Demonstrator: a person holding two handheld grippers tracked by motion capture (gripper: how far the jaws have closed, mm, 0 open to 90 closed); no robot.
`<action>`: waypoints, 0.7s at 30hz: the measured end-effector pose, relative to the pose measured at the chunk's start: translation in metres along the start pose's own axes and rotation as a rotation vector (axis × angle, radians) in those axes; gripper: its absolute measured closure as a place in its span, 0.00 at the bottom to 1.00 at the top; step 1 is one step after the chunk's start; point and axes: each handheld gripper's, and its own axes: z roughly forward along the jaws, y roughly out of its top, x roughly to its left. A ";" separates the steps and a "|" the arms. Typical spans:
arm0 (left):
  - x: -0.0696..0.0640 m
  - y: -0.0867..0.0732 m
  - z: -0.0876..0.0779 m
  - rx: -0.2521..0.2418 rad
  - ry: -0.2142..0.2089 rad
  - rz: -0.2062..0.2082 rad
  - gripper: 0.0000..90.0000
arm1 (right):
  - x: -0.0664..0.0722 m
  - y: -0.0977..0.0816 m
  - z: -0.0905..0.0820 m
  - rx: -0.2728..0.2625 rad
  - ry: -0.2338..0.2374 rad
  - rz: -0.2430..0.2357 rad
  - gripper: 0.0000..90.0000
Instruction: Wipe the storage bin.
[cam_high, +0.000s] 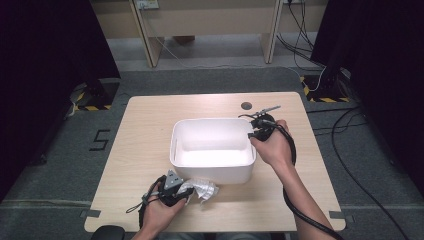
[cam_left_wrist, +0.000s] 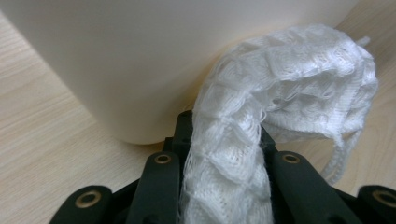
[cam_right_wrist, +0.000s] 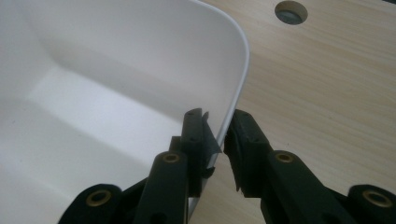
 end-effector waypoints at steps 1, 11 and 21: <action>0.001 -0.001 -0.001 0.001 0.002 0.001 0.80 | 0.000 0.000 0.000 0.000 0.000 0.000 0.86; 0.000 0.005 -0.008 -0.014 0.009 0.003 0.80 | 0.000 0.000 0.000 0.004 -0.002 -0.003 0.86; -0.006 0.024 -0.028 -0.075 0.001 0.022 0.80 | 0.000 0.000 0.000 0.005 -0.004 -0.005 0.86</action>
